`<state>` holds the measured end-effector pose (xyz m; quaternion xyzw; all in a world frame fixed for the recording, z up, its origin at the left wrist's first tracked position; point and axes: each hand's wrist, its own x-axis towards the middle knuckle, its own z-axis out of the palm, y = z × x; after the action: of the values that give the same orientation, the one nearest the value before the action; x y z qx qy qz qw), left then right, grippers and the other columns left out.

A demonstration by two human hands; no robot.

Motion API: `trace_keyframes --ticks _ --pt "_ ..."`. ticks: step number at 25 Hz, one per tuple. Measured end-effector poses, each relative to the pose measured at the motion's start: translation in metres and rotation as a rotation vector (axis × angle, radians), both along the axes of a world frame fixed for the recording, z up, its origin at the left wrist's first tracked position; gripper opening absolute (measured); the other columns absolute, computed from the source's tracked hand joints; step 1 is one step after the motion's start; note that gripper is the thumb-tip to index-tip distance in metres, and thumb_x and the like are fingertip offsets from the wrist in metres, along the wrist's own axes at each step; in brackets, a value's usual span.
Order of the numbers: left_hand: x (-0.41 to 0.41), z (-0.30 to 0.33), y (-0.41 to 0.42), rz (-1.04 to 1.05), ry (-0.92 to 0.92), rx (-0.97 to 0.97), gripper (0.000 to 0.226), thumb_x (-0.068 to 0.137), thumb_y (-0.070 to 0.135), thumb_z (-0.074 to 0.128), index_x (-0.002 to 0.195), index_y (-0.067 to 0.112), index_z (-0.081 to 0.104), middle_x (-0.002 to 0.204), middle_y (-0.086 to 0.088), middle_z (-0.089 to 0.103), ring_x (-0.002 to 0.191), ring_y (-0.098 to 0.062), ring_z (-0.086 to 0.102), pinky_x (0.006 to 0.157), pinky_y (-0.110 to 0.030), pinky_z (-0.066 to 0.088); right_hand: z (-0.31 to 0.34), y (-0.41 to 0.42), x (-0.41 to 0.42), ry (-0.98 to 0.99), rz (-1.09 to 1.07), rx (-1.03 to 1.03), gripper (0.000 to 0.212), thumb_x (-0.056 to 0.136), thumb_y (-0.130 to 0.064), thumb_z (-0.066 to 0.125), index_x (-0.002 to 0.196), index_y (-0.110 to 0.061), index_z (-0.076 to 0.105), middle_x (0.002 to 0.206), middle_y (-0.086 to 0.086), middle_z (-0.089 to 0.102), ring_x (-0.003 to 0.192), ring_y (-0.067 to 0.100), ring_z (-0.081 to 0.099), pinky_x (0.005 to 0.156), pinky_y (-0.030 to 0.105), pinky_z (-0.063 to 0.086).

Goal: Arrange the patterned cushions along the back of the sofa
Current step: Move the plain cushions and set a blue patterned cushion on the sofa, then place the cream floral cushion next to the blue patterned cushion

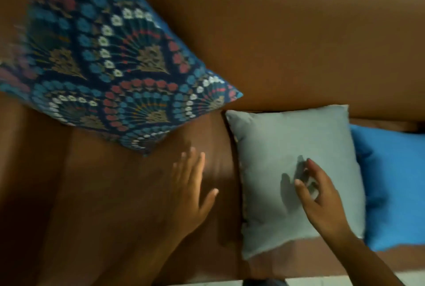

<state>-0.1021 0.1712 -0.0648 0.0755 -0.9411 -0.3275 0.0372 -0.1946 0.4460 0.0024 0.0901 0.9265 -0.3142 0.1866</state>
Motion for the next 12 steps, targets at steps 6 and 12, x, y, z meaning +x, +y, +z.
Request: trace_keyframes --ticks 6,12 --pt "-0.075 -0.032 0.18 0.021 -0.208 -0.058 0.079 0.093 0.068 0.038 0.16 0.034 0.014 0.169 -0.013 0.012 0.155 -0.039 0.013 0.122 -0.058 0.013 -0.037 0.171 -0.071 -0.129 0.205 0.081 0.09 0.092 -0.07 0.05 0.167 -0.029 0.02 0.174 0.003 0.025 0.161 0.024 0.022 0.128 0.05 0.025" --pt "-0.072 -0.037 0.194 0.176 -0.311 -0.09 0.078 0.089 0.081 0.029 0.157 0.05 0.006 0.171 -0.01 -0.004 0.156 -0.039 0.0 0.123 -0.058 0.005 -0.066 0.19 -0.071 -0.303 0.018 -0.297 0.11 0.076 -0.068 0.063 0.167 -0.038 0.011 0.151 -0.022 0.035 0.136 0.008 0.043 0.104 0.027 0.038"
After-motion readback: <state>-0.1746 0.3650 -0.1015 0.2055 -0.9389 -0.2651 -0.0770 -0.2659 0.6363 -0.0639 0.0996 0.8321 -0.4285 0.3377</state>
